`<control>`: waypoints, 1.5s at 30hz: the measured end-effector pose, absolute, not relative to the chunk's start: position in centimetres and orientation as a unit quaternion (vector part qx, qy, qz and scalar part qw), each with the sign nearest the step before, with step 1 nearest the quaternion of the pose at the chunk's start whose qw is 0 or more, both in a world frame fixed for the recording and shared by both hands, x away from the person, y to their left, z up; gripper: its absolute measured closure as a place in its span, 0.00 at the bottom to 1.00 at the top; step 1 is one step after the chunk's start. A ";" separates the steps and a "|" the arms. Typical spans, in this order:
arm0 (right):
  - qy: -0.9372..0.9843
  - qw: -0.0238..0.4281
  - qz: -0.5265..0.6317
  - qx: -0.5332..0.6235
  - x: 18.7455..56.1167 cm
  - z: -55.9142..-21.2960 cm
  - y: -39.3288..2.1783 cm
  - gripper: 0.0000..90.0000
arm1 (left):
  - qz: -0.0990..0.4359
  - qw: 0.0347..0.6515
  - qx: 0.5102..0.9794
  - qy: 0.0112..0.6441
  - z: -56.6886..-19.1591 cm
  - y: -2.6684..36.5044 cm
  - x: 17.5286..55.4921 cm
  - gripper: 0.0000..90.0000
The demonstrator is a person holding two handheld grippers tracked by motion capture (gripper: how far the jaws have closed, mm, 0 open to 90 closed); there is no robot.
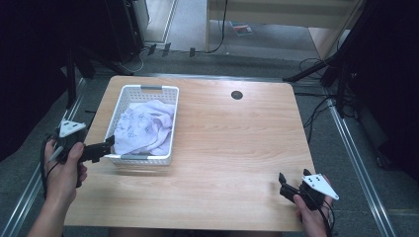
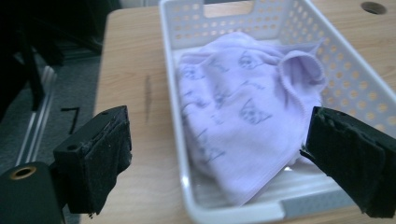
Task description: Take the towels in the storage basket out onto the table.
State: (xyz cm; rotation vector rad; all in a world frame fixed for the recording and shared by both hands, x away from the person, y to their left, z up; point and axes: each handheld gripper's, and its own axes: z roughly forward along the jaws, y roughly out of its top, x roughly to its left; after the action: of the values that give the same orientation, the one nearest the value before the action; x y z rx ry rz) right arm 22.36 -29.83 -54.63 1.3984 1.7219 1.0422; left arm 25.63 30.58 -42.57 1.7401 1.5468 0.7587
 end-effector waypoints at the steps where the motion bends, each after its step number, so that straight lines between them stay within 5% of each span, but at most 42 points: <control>1: 0.662 0.339 0.400 0.536 22.4 -54.6 -29.8 0.15 | 0.281 0.334 0.680 0.589 -42.2 29.8 27.0 0.09; 12: 0.661 0.337 0.403 0.535 22.3 -54.6 -29.9 0.15 | 0.229 0.286 0.712 0.600 -42.2 26.8 33.8 0.09; 22: 0.664 0.336 0.404 0.531 22.3 -54.6 -29.9 0.15 | 0.159 0.222 0.714 0.644 -46.0 24.9 39.7 0.09; 30: 0.665 0.334 0.406 0.530 22.3 -54.6 -29.9 0.15 | 0.159 0.132 0.727 0.655 -49.4 23.1 41.6 0.09; 34: 0.667 0.334 0.406 0.529 22.3 -54.6 -29.8 0.15 | 0.169 0.092 0.739 0.646 -50.6 21.9 41.9 0.01; 45: 0.670 0.334 0.404 0.525 22.3 -54.6 -29.8 0.15 | 0.150 0.100 0.754 0.632 -51.1 22.1 41.9 0.03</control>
State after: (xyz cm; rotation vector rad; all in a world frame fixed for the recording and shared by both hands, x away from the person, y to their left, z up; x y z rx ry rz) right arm 22.34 -29.77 -54.64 1.3706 1.7495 1.0547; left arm 41.94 22.09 -51.05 2.2278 1.8687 0.4435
